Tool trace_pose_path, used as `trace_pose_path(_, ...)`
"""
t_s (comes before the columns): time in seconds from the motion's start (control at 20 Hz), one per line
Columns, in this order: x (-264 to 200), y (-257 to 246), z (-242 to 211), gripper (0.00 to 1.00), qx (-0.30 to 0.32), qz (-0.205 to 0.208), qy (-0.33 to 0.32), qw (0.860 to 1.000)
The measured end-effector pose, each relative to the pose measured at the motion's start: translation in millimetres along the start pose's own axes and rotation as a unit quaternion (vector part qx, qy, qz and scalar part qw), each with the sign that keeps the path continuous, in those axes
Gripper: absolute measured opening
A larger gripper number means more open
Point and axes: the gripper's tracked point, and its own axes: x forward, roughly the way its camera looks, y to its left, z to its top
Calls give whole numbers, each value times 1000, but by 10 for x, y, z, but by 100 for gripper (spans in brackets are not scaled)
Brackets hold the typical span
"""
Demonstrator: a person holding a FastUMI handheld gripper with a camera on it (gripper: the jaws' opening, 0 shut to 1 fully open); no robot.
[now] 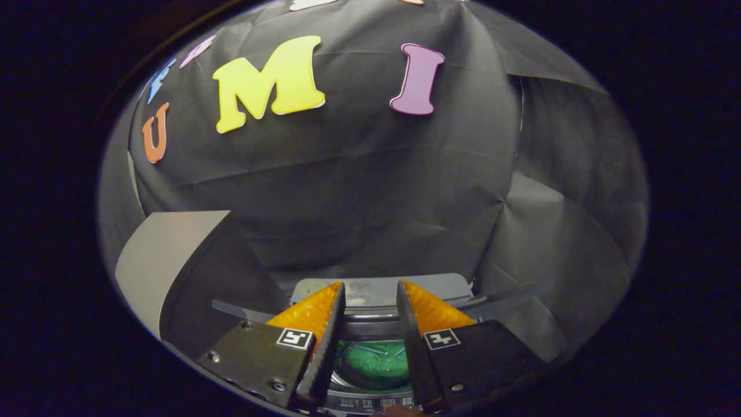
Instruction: Put the clothes into the washing machine and then close the washing machine lid.
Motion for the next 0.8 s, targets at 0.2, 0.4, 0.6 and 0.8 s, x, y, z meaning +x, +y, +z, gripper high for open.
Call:
trace_pose_path(0.2,-77,3,-291,64,10,-9,27,1000)
trace_pose_path(0.4,-152,-10,-620,92,29,-22,52,998)
trace_pose_path(0.6,-292,2,-803,92,42,-31,56,997)
trace_pose_path(0.8,-372,14,-849,92,62,-39,46,996)
